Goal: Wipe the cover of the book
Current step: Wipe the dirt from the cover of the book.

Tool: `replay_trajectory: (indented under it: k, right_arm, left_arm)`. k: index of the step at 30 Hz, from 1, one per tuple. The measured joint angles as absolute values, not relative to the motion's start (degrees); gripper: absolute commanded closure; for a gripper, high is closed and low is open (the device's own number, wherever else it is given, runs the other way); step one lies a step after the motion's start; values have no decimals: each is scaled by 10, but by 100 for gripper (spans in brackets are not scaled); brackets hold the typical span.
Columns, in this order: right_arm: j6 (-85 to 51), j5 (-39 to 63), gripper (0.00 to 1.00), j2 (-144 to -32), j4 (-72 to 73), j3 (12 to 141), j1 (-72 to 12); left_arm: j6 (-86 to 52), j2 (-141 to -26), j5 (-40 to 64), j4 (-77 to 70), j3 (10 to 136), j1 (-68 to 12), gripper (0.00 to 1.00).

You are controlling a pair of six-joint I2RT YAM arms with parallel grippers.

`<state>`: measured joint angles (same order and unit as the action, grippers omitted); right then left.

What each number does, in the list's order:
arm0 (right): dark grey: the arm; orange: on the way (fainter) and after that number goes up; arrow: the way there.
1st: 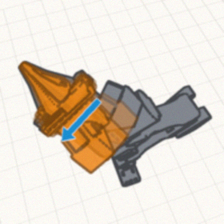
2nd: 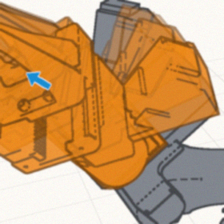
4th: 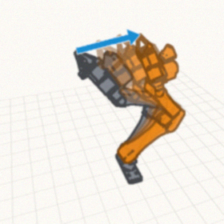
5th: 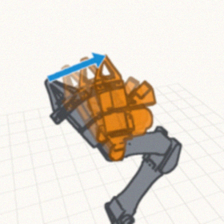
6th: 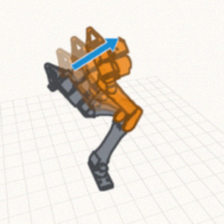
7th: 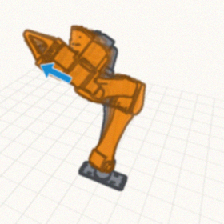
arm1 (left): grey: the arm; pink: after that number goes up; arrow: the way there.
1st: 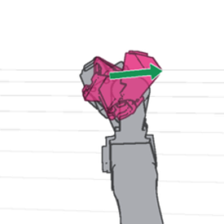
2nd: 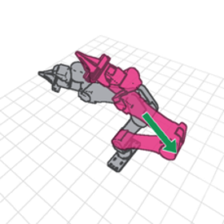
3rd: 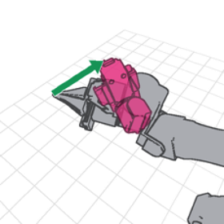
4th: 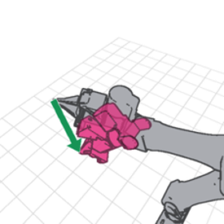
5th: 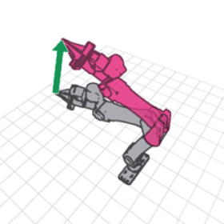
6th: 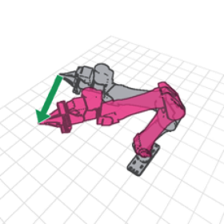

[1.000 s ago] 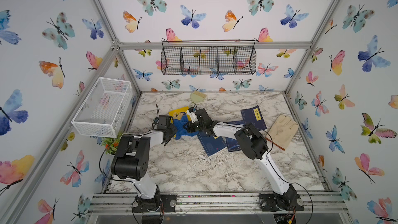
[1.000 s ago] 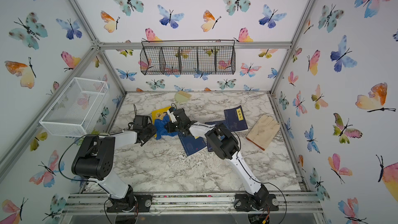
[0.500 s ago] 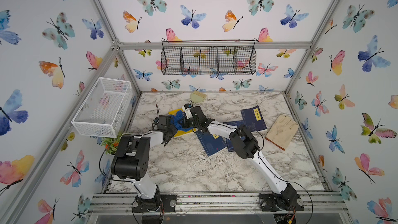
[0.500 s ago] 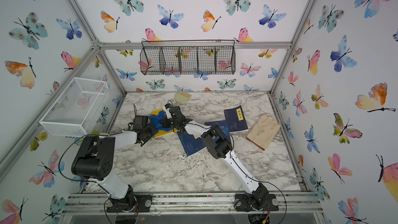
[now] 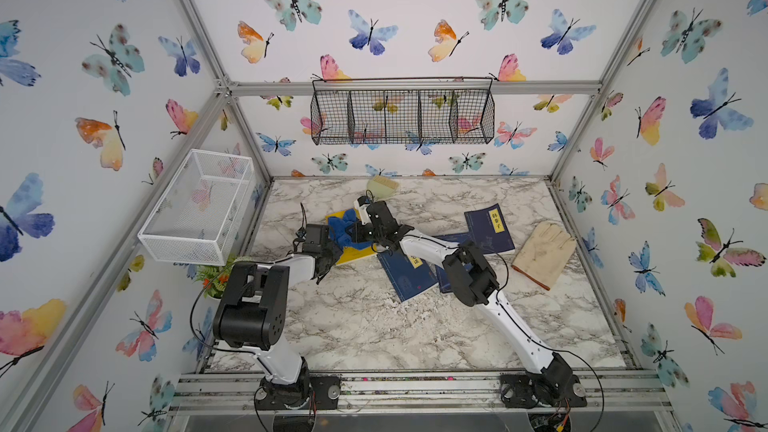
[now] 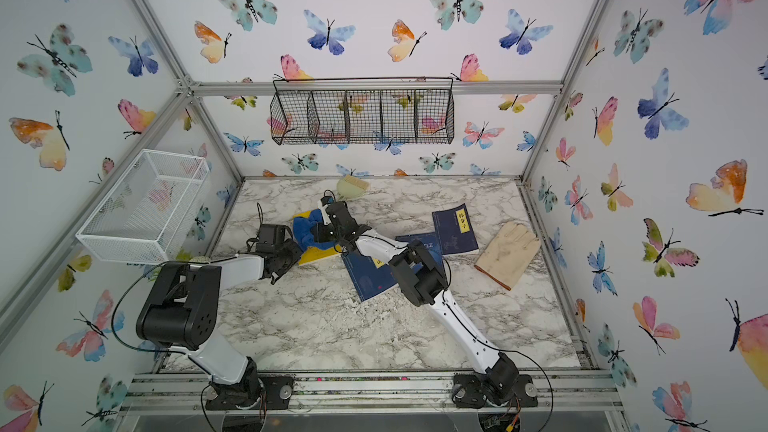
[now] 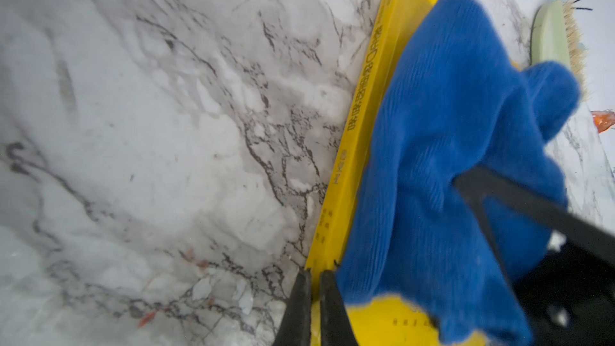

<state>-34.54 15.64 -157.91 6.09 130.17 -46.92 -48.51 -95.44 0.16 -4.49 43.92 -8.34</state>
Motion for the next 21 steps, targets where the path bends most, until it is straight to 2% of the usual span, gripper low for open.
replay_trajectory:
  k: [3,8,21]
  right_arm:
    - [-388,157,96,-1600,84,1324,-459]
    - [-464,167,96,-1597,148,1285,-434]
    - [-471,178,99,-1608,129,1314,-435]
  left_arm:
    - [-487,-954,2,-47,439,-83,92]
    - [-487,-954,3,-50,436,-83,92]
    - [-487,-953,4,-53,435,-84,92]
